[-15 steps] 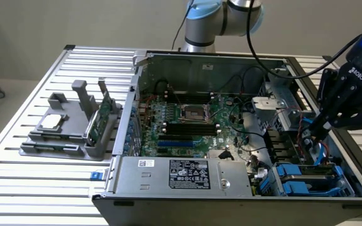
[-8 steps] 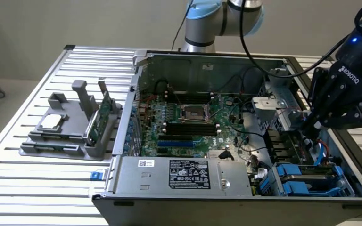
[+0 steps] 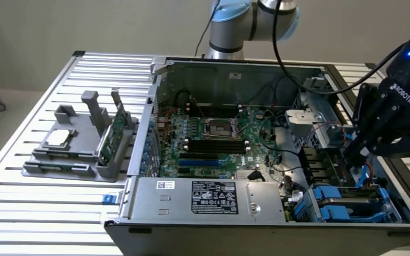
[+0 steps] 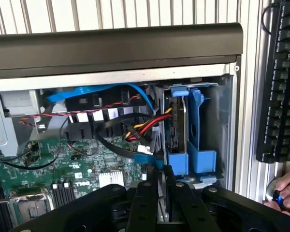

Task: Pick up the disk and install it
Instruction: 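Insert the first disk wire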

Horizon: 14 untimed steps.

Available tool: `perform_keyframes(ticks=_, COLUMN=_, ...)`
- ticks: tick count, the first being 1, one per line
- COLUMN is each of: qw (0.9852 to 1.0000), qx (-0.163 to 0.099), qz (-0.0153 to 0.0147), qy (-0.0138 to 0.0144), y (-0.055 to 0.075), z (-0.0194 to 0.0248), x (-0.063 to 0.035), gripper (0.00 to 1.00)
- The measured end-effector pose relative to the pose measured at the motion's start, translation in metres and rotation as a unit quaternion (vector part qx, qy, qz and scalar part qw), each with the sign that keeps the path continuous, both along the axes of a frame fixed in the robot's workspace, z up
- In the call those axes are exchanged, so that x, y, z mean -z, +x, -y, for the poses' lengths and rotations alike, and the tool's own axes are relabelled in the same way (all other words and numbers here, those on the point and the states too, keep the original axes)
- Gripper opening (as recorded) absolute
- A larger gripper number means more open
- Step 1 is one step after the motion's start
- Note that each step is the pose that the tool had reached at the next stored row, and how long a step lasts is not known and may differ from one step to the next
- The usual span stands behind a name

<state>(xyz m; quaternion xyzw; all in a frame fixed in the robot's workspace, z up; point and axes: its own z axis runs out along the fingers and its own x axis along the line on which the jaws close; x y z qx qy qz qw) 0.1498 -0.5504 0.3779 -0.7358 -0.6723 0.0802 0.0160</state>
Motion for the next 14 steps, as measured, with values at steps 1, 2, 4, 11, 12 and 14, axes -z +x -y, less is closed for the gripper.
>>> perform_keyframes(ticks=1, qw=1.0, qx=0.0, qz=0.0, qy=0.0006, y=0.0, z=0.0042, x=-0.0001, gripper=0.17)
perform_keyframes(ticks=2, qw=1.0, qx=0.0, qz=0.0, qy=0.0013, y=0.0, z=0.008, x=-0.0001, gripper=0.17)
perform_keyframes(ticks=4, qw=1.0, qx=0.0, qz=0.0, qy=0.0026, y=-0.001, z=0.0155, x=0.0, gripper=0.17)
perform_keyframes(ticks=11, qw=0.9999, qx=-0.006, qz=0.0013, qy=0.0096, y=-0.008, z=0.0313, x=0.004, gripper=0.17)
perform_keyframes(ticks=12, qw=0.9999, qx=-0.01, qz=0.0013, qy=0.0107, y=-0.009, z=0.0315, x=0.0054, gripper=0.17)
perform_keyframes(ticks=14, qw=0.9997, qx=-0.023, qz=0.0013, qy=0.0124, y=-0.009, z=0.0316, x=0.008, gripper=0.17)
